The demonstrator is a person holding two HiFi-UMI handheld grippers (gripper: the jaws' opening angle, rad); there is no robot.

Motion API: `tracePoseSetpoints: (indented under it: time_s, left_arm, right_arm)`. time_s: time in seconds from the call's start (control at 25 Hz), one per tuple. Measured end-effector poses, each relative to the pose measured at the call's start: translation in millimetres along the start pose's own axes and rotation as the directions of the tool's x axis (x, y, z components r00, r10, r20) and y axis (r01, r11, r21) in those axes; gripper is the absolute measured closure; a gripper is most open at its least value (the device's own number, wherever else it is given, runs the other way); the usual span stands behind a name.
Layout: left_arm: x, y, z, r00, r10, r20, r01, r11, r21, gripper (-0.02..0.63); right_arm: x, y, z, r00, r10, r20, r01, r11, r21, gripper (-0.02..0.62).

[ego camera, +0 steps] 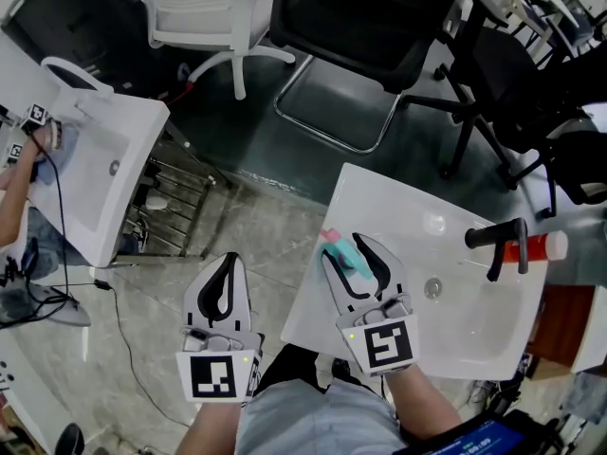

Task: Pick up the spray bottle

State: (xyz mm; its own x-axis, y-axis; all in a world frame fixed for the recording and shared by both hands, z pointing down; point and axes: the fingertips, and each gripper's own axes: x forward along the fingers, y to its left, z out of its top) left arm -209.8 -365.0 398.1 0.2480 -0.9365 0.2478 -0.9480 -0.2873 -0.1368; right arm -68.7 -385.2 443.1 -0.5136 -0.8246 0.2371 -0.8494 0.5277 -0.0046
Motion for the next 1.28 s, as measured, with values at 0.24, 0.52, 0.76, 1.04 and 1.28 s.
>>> tracePoseSetpoints:
  time_s: [0.24,0.52,0.76,1.04,1.28]
  left_arm:
    - [3,0,2,1.000,-0.002,0.012,0.002,1.000,-0.003,0.589]
    - [3,0,1,1.000,-0.005,0.006,0.005,1.000,-0.005,0.589]
    - [2,2,2,1.000,0.002,0.009,-0.001,1.000,-0.024,0.590]
    - [0,4,7,1.000,-0.004,0.022,0.004,1.000,-0.001,0.589]
    - [-4,4,11,1.000,0.000,0.030,0.000,1.000,0.002,0.589]
  right_arm:
    - [0,-2,0,1.000,-0.007,0.000,0.007,1.000,0.002,0.413]
    - [1,0,-3,1.000,-0.006,-0.009,0.006,1.000,-0.001,0.426]
    - [1,0,-4,1.000,-0.011,-0.016,0.011,1.000,-0.001,0.439]
    - [1,1,-4,1.000,-0.018,-0.022,0.018,1.000,-0.001,0.443]
    - [-2,2,0,1.000,-0.018,-0.015,0.018,1.000,-0.005,0.445]
